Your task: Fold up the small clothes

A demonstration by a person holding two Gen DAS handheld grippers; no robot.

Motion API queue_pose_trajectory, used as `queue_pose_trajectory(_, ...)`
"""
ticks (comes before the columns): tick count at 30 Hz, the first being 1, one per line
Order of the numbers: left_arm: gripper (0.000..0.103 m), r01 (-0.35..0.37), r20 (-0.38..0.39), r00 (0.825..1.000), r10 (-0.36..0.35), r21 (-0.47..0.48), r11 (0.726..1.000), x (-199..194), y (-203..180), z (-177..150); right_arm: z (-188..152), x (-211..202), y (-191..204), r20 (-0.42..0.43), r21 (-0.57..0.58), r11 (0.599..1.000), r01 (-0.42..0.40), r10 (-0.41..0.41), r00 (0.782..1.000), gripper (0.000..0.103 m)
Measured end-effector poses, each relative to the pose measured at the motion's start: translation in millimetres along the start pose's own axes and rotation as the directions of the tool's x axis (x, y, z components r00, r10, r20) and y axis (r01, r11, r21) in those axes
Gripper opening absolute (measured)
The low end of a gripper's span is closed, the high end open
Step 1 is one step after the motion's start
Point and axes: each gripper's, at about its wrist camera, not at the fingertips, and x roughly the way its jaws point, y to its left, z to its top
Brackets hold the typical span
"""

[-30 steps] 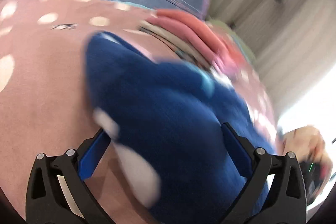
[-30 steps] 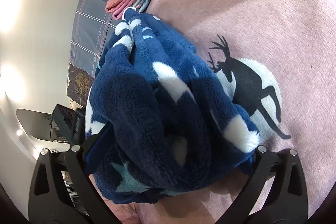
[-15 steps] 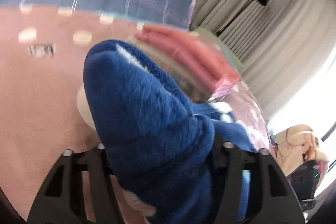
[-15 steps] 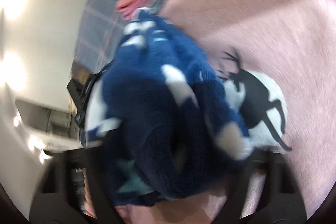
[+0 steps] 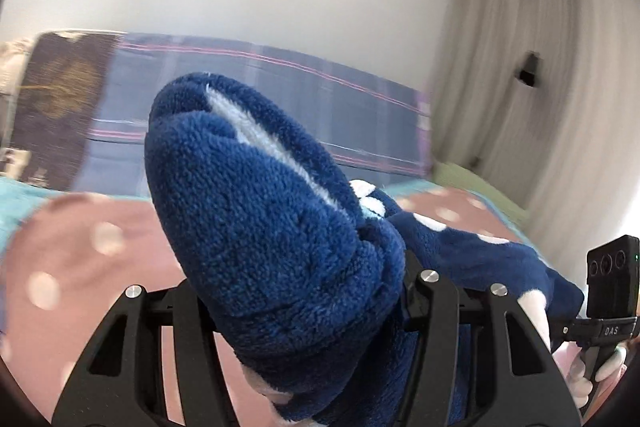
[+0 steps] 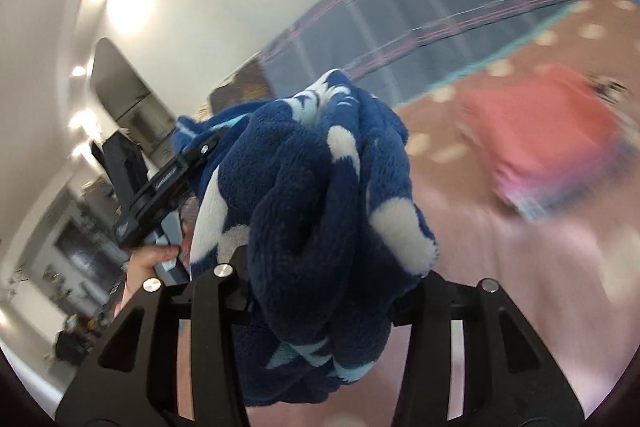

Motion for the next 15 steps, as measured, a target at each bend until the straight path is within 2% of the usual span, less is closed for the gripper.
queue_pose_trajectory(2, 0.057, -0.069, 0.0, 0.998, 0.069, -0.027, 0.997, 16.7, 26.1, 15.8, 39.7, 48.8, 0.5, -0.059, -0.017, 0.999, -0.048, 0.047, 0.997, 0.046)
queue_pose_trajectory(5, 0.057, -0.132, -0.002, 0.991, 0.132, -0.075, 0.988, 44.1, 56.7, 22.7, 77.2, 109.6, -1.2, -0.104, -0.055, 0.997, -0.059, 0.053, 0.993, 0.046)
queue_pose_trajectory(9, 0.057, -0.195, -0.028, 0.981, 0.193, -0.143, 0.97, 82.6, 94.5, 13.0, 109.6, 182.6, -20.0, -0.118, -0.021, 0.999, -0.033, 0.031, 0.992, 0.047)
queue_pose_trajectory(11, 0.058, -0.238, -0.064, 0.971, 0.231, -0.161, 0.958, 109.5, 110.8, -2.3, 116.4, 208.1, -33.2, -0.129, 0.0, 1.0, -0.008, 0.008, 0.992, 0.049)
queue_pose_trajectory(12, 0.06, -0.271, -0.102, 0.961, 0.256, -0.171, 0.947, 126.0, 121.6, -18.4, 117.7, 221.3, -40.1, -0.137, 0.011, 1.0, 0.01, -0.008, 0.991, 0.053)
queue_pose_trajectory(13, 0.067, -0.301, -0.138, 0.95, 0.28, -0.167, 0.939, 133.5, 128.7, -32.0, 114.0, 237.0, -52.8, -0.153, 0.029, 0.999, 0.042, -0.037, 0.987, 0.057)
queue_pose_trajectory(14, 0.074, -0.346, -0.207, 0.927, 0.313, -0.15, 0.926, 146.3, 135.7, -50.6, 108.7, 247.5, -63.4, -0.17, 0.036, 0.996, 0.088, -0.08, 0.982, 0.065)
queue_pose_trajectory(15, 0.076, -0.39, -0.281, 0.896, 0.345, -0.123, 0.913, 161.6, 141.4, -68.5, 100.3, 259.7, -75.9, -0.188, 0.033, 0.986, 0.164, -0.155, 0.97, 0.071)
